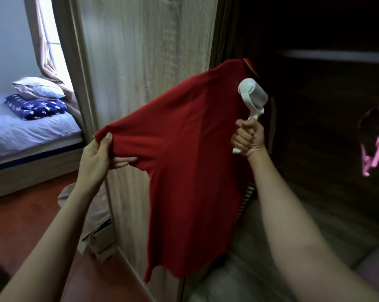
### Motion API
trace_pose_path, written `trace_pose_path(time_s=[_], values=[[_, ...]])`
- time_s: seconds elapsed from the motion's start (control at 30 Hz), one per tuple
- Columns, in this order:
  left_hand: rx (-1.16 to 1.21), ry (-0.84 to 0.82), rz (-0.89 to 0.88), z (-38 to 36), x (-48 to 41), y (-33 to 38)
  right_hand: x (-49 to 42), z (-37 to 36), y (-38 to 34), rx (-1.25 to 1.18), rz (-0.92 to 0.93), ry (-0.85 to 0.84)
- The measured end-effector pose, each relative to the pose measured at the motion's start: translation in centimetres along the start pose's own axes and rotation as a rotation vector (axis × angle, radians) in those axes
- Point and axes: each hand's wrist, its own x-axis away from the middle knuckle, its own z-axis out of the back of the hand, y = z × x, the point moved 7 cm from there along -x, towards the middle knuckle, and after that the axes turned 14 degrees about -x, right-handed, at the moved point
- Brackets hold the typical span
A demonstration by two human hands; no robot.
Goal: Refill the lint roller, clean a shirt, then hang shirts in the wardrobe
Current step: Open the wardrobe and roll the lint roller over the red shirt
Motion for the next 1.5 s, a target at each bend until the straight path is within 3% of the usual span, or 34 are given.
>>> trace_pose_path(time_s=[0.1,0.33,0.57,0.67,0.83,1.07,1.3,1.5], values=[[-0.007,0.002,0.000,-0.1,0.3,-0.1,0.9,1.3,1.8,-0.035,-0.089,-0.005],[-0.009,0.014,0.033,-0.9,1.8,-0.7,8.8,6.3,15.5,-0.192,-0.433,-0.055],[-0.003,0.025,0.075,-1.9,4.0,-2.9,14.7,8.4,24.3,-0.308,-0.508,0.042],[0.030,0.009,0.139,-3.2,5.4,-4.6,15.2,7.9,24.5,-0.305,-0.445,0.141],[0.106,-0.040,0.201,-6.4,8.1,-7.4,17.3,8.0,21.7,0.062,-0.158,0.609],[0.068,-0.119,0.231,-9.7,13.4,-12.7,22.2,7.6,18.5,0.126,-0.090,0.691],[-0.105,-0.387,0.206,-12.1,18.9,-15.3,28.2,5.3,17.8,0.197,-0.092,0.784],[-0.395,-0.634,0.035,-12.6,22.5,-16.7,35.7,1.7,20.8,0.237,-0.038,1.044]])
